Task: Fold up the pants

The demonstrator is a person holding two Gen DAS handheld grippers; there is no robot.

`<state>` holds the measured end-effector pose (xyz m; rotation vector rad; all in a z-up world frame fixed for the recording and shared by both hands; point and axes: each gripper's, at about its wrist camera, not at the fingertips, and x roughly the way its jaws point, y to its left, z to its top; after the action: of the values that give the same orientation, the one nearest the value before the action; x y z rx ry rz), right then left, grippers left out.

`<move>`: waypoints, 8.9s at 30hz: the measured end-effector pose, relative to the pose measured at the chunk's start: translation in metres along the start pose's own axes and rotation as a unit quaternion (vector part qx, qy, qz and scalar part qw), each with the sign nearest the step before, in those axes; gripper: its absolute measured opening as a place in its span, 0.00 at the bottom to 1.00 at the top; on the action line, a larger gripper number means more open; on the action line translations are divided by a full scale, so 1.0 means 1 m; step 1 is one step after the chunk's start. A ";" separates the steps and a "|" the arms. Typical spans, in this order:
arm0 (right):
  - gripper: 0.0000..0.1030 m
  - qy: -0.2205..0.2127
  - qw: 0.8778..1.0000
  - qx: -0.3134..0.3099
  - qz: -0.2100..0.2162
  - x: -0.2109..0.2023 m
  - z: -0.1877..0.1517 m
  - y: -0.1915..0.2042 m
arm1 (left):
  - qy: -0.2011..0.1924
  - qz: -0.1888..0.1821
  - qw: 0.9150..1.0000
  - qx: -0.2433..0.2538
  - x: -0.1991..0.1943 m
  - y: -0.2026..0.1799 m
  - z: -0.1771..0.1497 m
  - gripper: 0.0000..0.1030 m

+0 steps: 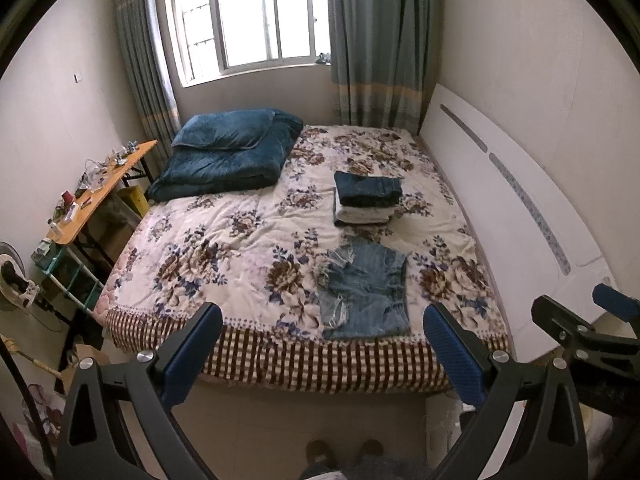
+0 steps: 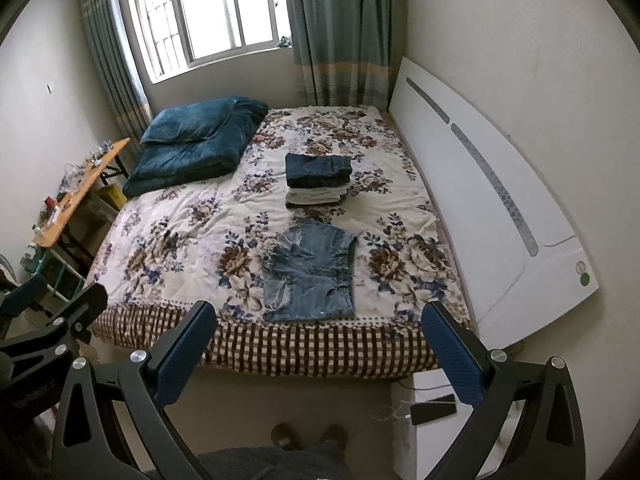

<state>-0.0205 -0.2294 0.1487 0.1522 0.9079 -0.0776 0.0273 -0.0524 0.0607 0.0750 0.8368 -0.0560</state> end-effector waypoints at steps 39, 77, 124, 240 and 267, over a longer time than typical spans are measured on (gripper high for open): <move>1.00 0.191 0.979 0.061 -0.027 0.661 0.138 -0.035 | 0.245 -0.033 0.969 0.002 0.614 0.034 0.102 0.99; 0.37 0.297 0.936 0.168 0.083 0.968 0.073 -0.157 | 0.291 -0.121 0.948 0.049 0.854 -0.074 0.069 0.08; 0.67 0.378 0.878 0.262 0.132 0.799 -0.115 -0.233 | 0.406 -0.107 0.884 -0.207 0.696 0.042 -0.163 0.37; 0.95 0.246 0.969 0.020 -0.006 0.961 0.389 -0.203 | 0.169 -0.098 0.974 -0.114 0.888 -0.001 0.286 0.85; 0.95 0.012 0.997 -0.011 -0.079 0.471 0.287 -0.094 | 0.044 -0.043 0.998 -0.010 0.474 -0.014 0.198 0.87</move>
<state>0.4800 -0.3710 -0.0585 0.0614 0.9432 -0.2121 0.4898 -0.0930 -0.1604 0.0228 0.9278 -0.1256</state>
